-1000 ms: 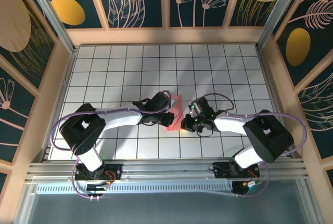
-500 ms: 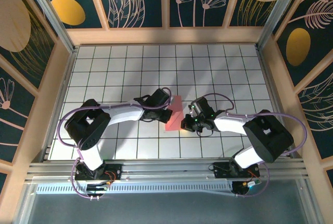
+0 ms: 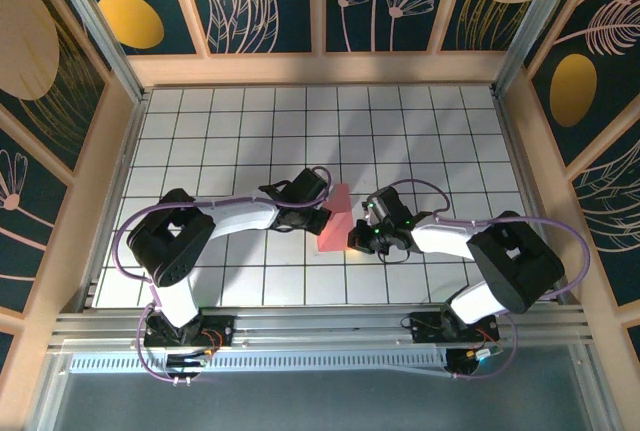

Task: Fold a paper plane with a square sheet of paper (fold left side to right side)
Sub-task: Fold the triangle a second time at the center of the table.

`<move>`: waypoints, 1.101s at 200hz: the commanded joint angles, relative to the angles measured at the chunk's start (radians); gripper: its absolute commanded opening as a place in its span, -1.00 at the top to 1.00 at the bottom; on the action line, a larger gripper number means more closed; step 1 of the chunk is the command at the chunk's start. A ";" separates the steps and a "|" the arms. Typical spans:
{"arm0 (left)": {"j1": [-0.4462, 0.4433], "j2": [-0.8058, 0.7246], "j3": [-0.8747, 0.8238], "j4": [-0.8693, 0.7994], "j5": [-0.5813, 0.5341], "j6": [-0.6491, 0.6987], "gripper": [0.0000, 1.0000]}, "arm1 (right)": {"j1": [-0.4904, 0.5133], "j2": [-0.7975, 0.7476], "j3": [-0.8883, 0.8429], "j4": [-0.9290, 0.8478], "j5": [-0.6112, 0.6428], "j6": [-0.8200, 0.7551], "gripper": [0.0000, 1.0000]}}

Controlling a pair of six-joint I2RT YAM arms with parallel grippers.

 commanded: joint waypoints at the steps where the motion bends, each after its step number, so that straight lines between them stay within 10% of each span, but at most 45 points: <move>1: 0.006 0.013 0.022 -0.041 -0.031 0.024 1.00 | 0.008 0.026 -0.021 -0.081 0.043 -0.017 1.00; 220: 0.006 0.054 0.039 -0.028 -0.046 0.030 1.00 | 0.008 0.029 -0.020 -0.081 0.040 -0.019 1.00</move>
